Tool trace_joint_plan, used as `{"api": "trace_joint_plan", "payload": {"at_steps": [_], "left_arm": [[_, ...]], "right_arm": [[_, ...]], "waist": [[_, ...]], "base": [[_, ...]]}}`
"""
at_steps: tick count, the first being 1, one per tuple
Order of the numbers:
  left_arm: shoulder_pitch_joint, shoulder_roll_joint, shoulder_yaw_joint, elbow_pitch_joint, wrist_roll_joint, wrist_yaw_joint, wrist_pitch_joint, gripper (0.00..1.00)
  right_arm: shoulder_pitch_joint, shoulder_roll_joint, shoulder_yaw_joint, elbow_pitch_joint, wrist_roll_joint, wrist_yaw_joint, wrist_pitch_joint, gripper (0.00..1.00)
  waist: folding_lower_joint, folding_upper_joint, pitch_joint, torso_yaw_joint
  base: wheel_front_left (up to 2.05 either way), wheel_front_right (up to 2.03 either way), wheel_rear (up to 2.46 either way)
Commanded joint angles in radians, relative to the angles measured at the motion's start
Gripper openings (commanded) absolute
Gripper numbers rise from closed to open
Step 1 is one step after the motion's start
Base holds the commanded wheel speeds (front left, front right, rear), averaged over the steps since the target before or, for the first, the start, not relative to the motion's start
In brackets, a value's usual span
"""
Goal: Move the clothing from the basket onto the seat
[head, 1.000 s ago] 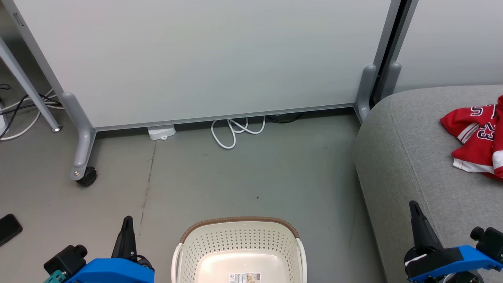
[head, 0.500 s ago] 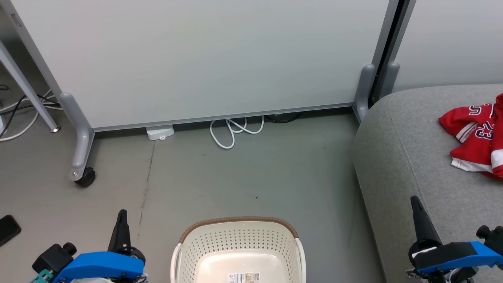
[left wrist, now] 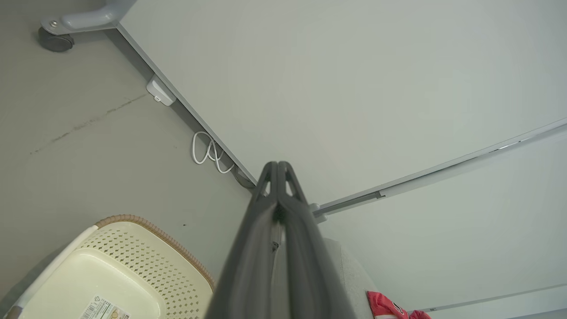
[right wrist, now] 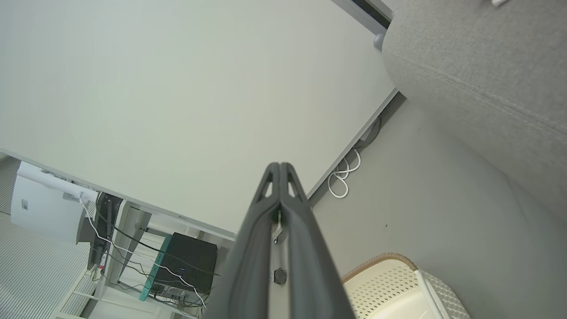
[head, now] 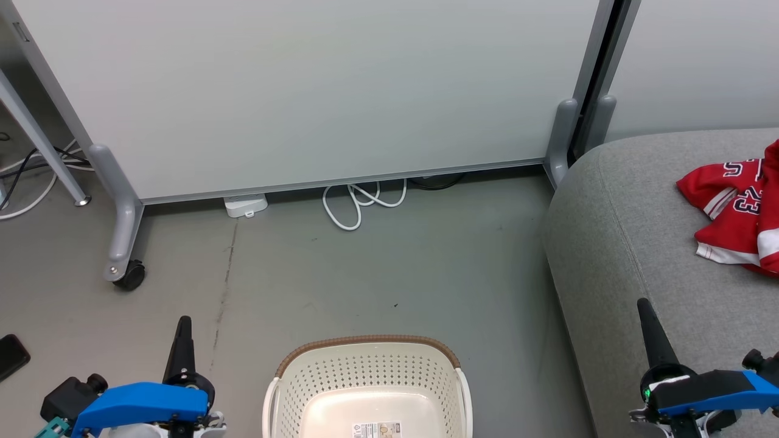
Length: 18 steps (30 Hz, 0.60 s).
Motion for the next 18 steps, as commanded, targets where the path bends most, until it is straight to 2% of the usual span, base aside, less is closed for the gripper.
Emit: {"api": "trace_joint_plan", "payload": {"at_steps": [1,18], "left_arm": [[-0.025,0.003,0.007,-0.015,-0.025,-0.002,0.006,0.0],[-0.032,-0.001,0.031,-0.044,-0.184,-0.002,0.05,0.0]], "right_arm": [[-0.027,-0.007,-0.002,-0.01,0.029,0.0,0.006,0.0],[-0.039,-0.008,-0.006,-0.007,0.202,0.001,0.036,0.0]], "waist": [[0.0,-0.0001,0.0,0.0],[0.0,-0.0001,0.001,-0.007]], "base": [[0.0,0.0,0.0],[0.0,0.0,0.0]]}}
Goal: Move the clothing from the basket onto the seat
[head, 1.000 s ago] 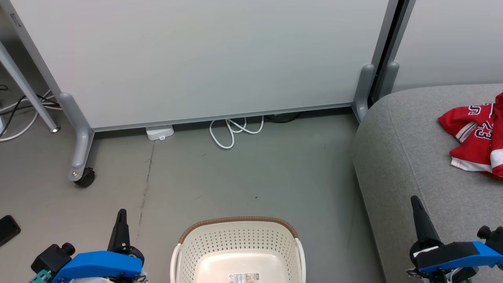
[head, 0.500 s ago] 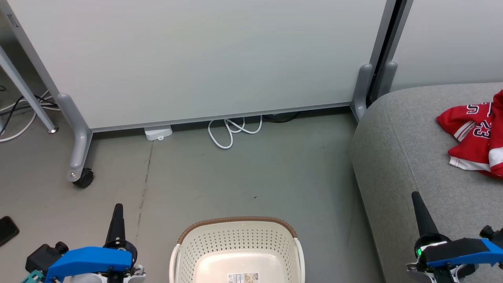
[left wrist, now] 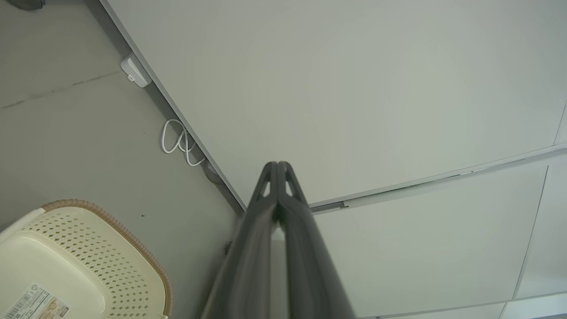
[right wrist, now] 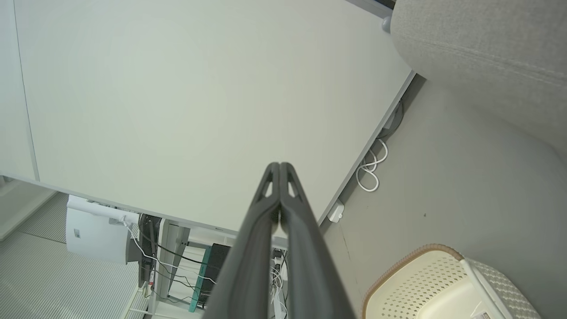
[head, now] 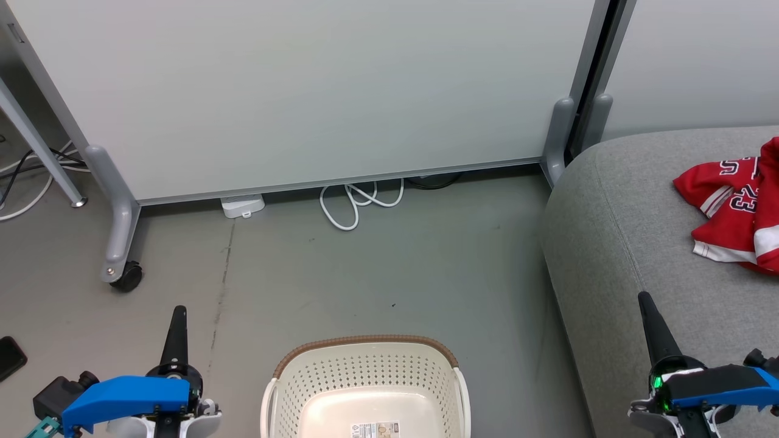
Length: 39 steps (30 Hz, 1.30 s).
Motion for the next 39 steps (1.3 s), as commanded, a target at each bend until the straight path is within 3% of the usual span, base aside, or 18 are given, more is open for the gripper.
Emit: {"api": "trace_joint_plan", "payload": {"at_steps": [1,39], "left_arm": [[-0.021,0.002,0.009,-0.015,-0.031,-0.002,0.009,0.0],[-0.032,-0.006,0.049,-0.065,-0.313,-0.003,0.085,0.0]], "right_arm": [[-0.024,-0.008,-0.003,-0.007,0.036,0.001,0.006,0.0],[-0.042,-0.009,-0.009,-0.002,0.341,0.001,0.059,0.0]], "waist": [[0.0,0.0,0.0,-0.001],[-0.0001,0.0,0.002,-0.015]], "base": [[0.0,0.0,0.0],[0.0,0.0,0.0]]}}
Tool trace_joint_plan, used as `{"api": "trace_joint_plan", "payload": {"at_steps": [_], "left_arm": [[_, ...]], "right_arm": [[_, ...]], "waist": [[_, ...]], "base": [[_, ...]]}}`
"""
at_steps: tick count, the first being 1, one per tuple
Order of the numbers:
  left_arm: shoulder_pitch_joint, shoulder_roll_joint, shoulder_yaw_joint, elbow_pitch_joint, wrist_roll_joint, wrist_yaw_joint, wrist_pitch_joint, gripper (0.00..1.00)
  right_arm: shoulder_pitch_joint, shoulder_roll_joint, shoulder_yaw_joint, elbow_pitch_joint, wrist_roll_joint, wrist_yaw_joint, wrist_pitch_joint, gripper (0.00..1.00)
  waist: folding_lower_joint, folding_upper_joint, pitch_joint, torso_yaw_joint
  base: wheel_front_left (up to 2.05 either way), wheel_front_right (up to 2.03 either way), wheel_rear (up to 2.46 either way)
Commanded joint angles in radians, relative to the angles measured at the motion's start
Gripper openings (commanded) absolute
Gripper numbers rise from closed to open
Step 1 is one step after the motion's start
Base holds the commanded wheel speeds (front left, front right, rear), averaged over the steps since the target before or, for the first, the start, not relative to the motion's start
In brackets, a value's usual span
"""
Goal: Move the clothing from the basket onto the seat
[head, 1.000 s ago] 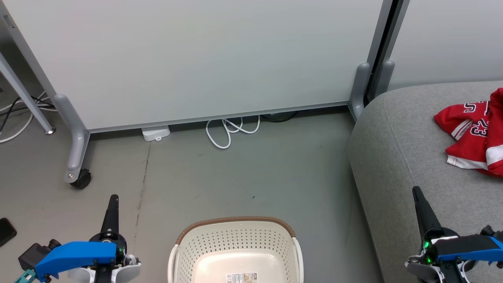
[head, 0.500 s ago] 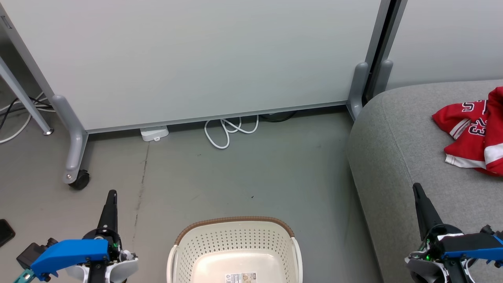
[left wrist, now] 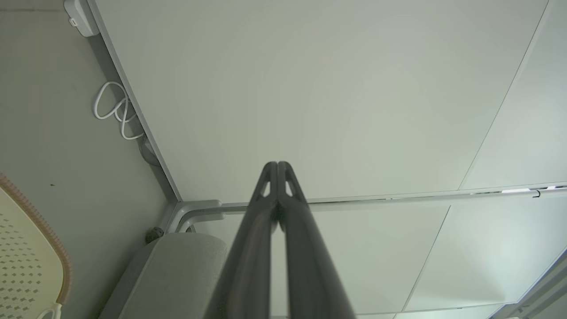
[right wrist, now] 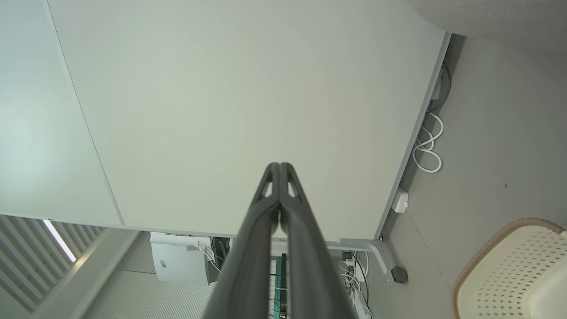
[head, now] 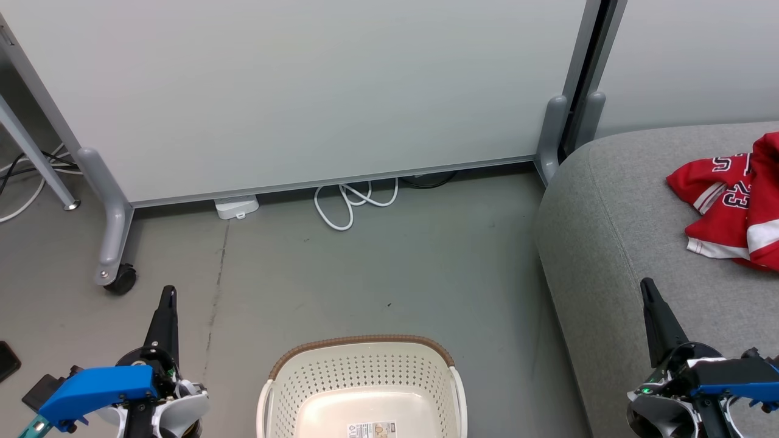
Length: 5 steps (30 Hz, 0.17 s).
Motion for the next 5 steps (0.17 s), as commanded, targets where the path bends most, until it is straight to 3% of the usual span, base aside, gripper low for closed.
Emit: {"api": "trace_joint_plan", "payload": {"at_steps": [1,5], "left_arm": [[-0.013,-0.001,0.004,-0.007,-0.014,-0.003,0.006,0.0],[-0.015,-0.002,0.008,-0.012,-0.04,-0.003,0.012,0.0]], "right_arm": [[-0.012,-0.006,-0.002,-0.002,0.018,0.001,0.006,0.0],[-0.015,-0.006,-0.002,-0.001,0.045,0.001,0.01,0.0]], "waist": [[-0.0001,0.0,0.0,0.0],[-0.0001,0.0,0.0,-0.002]], "base": [[0.0,0.0,0.0],[0.0,0.0,0.0]]}}
